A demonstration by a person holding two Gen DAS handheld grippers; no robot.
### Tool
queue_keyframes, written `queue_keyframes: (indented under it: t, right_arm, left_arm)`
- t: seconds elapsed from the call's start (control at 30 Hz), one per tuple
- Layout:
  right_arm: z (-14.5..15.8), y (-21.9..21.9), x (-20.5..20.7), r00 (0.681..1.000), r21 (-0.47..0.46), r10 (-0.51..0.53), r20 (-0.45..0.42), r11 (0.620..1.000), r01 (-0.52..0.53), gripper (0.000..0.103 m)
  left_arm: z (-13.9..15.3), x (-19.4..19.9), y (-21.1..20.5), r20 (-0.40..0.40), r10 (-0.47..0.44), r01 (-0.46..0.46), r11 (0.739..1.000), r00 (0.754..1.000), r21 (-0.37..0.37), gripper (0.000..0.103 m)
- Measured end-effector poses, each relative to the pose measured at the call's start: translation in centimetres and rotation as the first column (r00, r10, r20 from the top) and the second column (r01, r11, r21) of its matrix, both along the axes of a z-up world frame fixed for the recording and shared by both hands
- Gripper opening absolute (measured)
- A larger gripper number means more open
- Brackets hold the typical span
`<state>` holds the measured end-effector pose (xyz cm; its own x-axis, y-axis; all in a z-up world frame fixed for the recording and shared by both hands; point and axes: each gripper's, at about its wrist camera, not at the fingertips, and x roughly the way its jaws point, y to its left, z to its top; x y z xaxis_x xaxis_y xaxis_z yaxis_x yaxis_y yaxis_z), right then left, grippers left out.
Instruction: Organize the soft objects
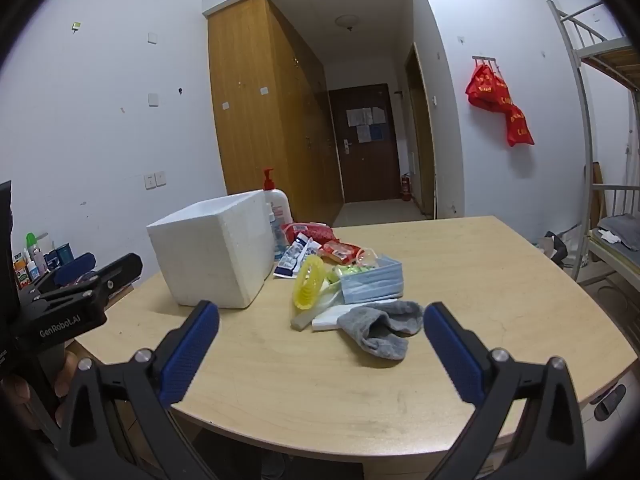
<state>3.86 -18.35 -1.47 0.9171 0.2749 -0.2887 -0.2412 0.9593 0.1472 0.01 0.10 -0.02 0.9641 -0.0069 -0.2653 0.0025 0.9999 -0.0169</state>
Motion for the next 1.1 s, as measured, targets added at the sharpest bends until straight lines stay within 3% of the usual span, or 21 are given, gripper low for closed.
queue_keyframes:
  t: [1.1]
  right_arm:
    - [0.5,0.3,0.0,1.000,-0.009,0.004,0.012,1.000,-0.004,0.103]
  left_arm:
    - [0.3,-0.5,0.4,0.019,0.000,0.000,1.000,1.000,0.006,0.103]
